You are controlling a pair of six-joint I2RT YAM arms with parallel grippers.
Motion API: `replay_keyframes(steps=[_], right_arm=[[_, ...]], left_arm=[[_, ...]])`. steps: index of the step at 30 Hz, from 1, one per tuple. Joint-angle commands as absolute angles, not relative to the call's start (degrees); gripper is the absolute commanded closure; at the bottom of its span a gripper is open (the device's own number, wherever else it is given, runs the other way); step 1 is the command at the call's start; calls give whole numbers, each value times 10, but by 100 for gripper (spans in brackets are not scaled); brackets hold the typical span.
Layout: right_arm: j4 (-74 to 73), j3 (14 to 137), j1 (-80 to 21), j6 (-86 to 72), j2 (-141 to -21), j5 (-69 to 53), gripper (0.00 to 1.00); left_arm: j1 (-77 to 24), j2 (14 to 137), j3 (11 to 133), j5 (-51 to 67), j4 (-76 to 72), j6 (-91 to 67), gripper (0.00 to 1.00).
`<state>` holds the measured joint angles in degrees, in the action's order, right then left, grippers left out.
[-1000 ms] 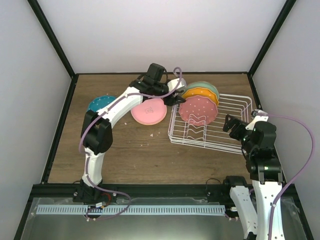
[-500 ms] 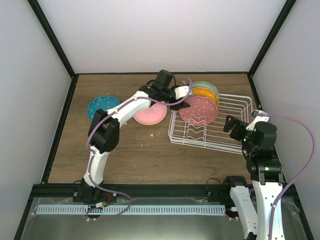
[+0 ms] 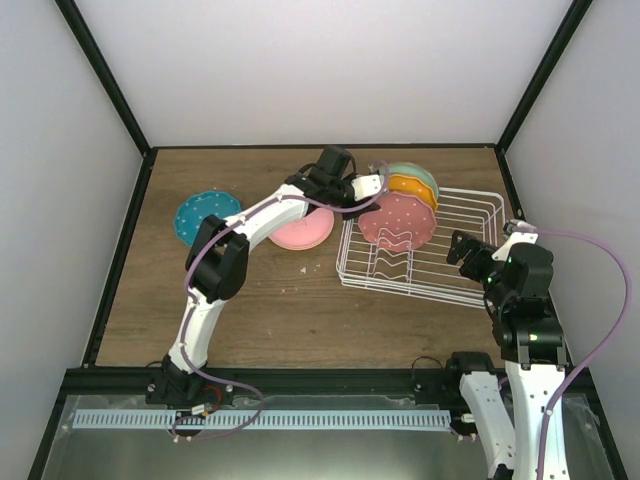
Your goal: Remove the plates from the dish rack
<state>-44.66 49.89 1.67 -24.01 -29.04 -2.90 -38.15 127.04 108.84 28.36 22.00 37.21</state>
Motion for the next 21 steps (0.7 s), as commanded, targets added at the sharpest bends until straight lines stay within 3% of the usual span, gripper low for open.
replay_keyframes(steps=[1,5,21], right_arm=[[-451,523,11,-233,-289,-21,0],[-452,520,11,-234,-287,-19,0],[-434,501,11,-237,-287,-30,0]], left_arm=[[-390,1273,1112,288,201,360,77],[-392,1256,1113,291,199,341,96],[-400,1156,1146,292,160,162,96]])
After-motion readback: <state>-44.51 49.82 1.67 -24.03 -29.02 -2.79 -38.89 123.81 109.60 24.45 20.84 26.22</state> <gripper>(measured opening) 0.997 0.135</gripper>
